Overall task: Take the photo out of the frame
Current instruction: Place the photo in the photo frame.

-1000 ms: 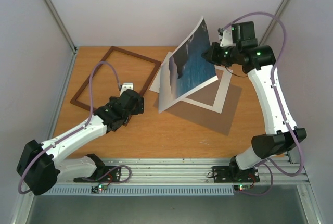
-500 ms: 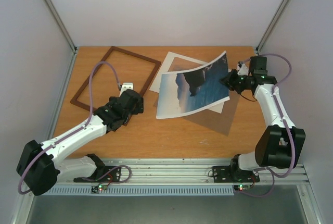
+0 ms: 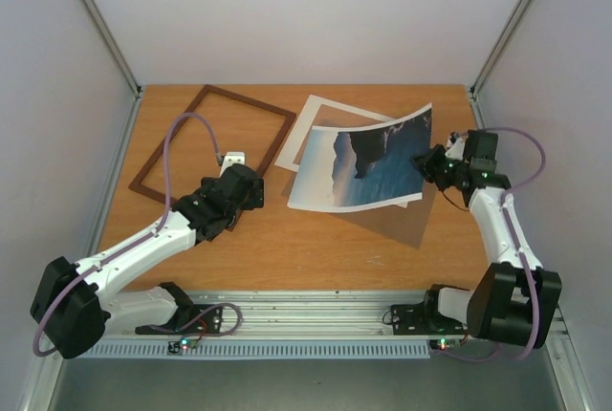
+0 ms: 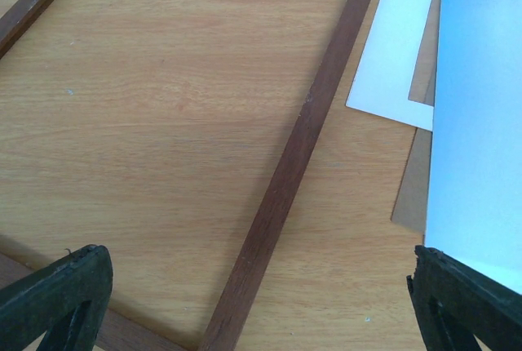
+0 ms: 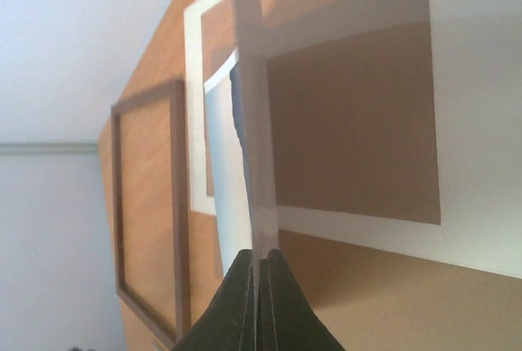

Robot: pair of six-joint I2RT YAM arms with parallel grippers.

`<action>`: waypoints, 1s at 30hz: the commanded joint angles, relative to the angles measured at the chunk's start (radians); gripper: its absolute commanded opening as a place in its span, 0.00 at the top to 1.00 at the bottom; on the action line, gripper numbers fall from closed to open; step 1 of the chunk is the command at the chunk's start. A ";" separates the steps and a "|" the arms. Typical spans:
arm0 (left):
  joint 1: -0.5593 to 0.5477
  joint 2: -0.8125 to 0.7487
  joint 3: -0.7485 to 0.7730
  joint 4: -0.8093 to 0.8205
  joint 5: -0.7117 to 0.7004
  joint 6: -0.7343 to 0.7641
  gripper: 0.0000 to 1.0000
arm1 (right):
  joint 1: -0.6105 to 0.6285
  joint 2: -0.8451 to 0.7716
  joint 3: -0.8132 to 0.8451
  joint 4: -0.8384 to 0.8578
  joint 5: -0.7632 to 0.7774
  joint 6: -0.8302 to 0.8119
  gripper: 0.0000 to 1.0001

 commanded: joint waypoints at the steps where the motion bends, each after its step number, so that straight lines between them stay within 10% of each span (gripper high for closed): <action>1: 0.003 -0.007 -0.009 0.032 -0.003 -0.019 0.01 | -0.005 -0.090 -0.137 0.255 0.055 0.250 0.99; 9: 0.003 -0.018 -0.011 0.027 -0.006 -0.025 0.01 | 0.012 -0.228 -0.330 0.466 0.268 0.546 0.99; 30: 0.003 -0.042 -0.012 0.024 0.049 -0.051 0.01 | 0.513 -0.222 -0.429 0.281 0.767 0.896 0.85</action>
